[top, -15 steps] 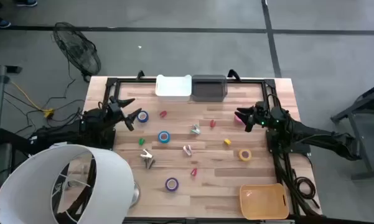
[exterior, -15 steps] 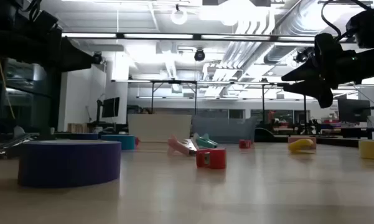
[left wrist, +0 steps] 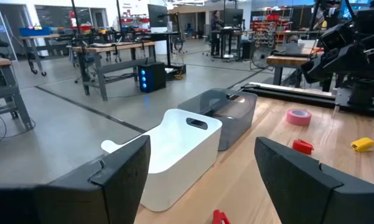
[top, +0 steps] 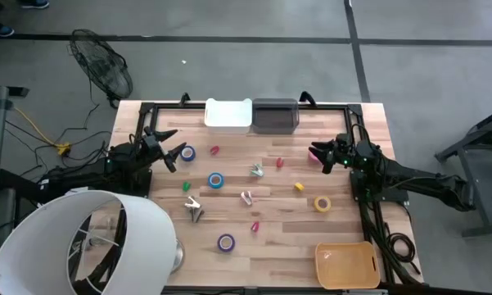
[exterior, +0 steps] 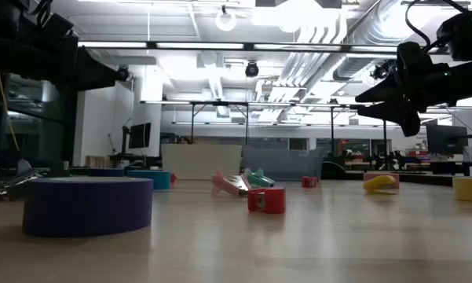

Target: Pick and place Stapler, Stapler remover, tape

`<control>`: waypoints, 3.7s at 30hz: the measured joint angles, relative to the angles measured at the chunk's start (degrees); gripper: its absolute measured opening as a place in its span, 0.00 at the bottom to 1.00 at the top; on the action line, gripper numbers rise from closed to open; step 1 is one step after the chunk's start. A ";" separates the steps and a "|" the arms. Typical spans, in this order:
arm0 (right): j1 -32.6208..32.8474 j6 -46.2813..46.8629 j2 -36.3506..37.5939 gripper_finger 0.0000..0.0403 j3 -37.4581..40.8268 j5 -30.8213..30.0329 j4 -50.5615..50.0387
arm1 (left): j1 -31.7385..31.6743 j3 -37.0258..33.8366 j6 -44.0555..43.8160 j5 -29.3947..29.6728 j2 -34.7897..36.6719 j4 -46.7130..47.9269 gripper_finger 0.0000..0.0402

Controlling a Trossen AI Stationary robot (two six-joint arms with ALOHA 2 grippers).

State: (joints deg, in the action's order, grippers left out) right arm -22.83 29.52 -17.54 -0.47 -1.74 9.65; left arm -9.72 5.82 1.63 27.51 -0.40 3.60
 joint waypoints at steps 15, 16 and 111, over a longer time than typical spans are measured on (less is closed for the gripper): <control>0.01 0.02 -0.01 0.41 0.00 0.01 0.02 | -0.02 0.00 0.00 -0.02 0.02 0.00 0.71; 0.02 0.02 -0.02 0.41 0.00 0.02 0.01 | -0.02 0.02 0.00 -0.02 0.02 0.02 0.71; -0.04 4.20 -8.51 0.41 -17.11 -12.31 -36.69 | -0.02 0.00 -0.02 0.00 0.02 0.02 0.71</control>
State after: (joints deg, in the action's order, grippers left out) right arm -22.87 33.71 -26.05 -17.58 -14.05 -27.04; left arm -9.73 5.82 1.61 27.51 -0.39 3.62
